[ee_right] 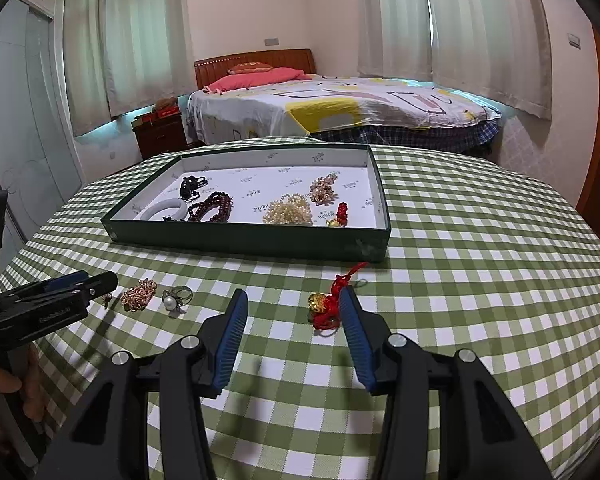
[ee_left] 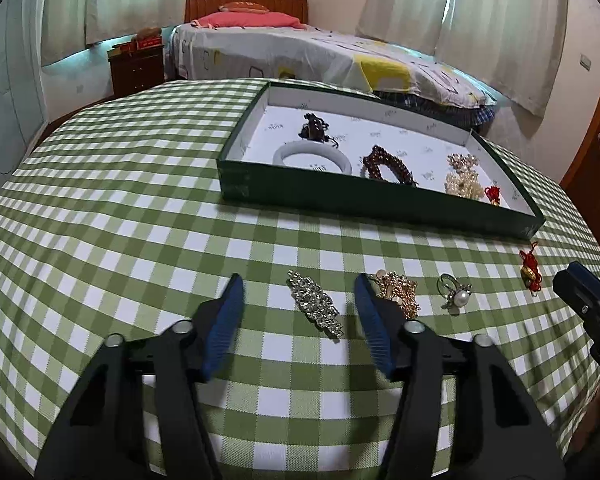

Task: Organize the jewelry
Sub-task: 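Grasp the rhinestone hair clip with the left tool while the right tool grasps the red tassel charm, then carry the clip into the box and open the left tool while the right tool releases the charm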

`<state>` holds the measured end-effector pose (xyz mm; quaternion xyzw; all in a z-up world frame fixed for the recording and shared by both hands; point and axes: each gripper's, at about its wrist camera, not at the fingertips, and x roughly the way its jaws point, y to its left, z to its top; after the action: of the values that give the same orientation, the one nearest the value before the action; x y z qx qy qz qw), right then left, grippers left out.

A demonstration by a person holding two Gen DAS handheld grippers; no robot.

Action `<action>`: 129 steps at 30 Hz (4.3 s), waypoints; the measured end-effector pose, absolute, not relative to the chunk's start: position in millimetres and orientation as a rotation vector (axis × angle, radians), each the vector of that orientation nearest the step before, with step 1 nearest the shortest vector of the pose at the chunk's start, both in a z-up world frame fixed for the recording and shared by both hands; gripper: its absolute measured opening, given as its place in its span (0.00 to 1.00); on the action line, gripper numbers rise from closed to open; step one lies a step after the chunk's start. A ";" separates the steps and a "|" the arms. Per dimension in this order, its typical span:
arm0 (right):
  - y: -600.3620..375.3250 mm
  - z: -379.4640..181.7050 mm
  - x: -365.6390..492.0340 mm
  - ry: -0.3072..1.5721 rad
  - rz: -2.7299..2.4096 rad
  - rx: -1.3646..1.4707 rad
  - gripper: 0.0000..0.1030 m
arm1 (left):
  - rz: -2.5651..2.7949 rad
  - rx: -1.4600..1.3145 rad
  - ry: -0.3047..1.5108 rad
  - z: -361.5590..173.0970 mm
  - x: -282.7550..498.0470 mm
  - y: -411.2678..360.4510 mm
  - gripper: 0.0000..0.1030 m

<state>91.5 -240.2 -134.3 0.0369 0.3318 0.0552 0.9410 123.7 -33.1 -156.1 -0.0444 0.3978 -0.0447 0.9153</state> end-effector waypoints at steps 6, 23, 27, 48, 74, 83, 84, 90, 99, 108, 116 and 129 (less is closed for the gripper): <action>-240.9 -135.5 93.0 0.683 0.111 0.078 0.46 | -0.110 -0.073 0.827 -158.1 124.5 -35.7 0.22; -249.8 -145.4 124.5 0.764 0.069 0.088 0.46 | -0.096 -0.089 0.801 -149.2 127.5 -21.6 0.11; -249.1 -152.1 130.9 0.802 0.069 0.081 0.44 | -0.090 -0.098 0.803 -148.7 128.5 -17.1 0.11; -249.7 -150.0 122.3 0.799 0.085 0.087 0.21 | -0.091 -0.101 0.792 -145.9 127.1 -16.6 0.11; -248.5 -129.0 114.9 0.724 0.103 0.101 0.21 | -0.114 -0.107 0.748 -123.2 124.5 -21.6 0.11; -248.2 -110.0 114.4 0.679 0.114 0.111 0.21 | -0.152 -0.115 0.702 -99.3 125.3 -28.9 0.11; -248.3 -107.2 115.1 0.672 0.116 0.111 0.21 | -0.158 -0.115 0.695 -96.3 126.2 -30.3 0.11; -245.2 -91.1 123.5 0.633 0.131 0.100 0.21 | -0.191 -0.118 0.664 -81.7 137.4 -38.9 0.11; -230.7 -64.8 151.9 0.560 0.165 0.071 0.21 | -0.219 -0.122 0.612 -59.5 165.8 -49.0 0.11; -222.8 -48.1 188.8 0.504 0.180 0.056 0.21 | -0.224 -0.095 0.574 -49.4 208.0 -61.2 0.11; -222.0 -64.7 228.7 0.532 0.175 0.067 0.21 | -0.224 -0.064 0.625 -70.6 253.2 -74.7 0.11; -215.9 -119.0 273.5 0.687 0.159 0.069 0.21 | -0.200 -0.034 0.806 -129.3 313.8 -89.0 0.11</action>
<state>273.5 -215.9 -119.0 0.0340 0.3365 0.0777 0.9378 313.8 -89.0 -129.3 -0.0167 0.3914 -0.0972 0.9149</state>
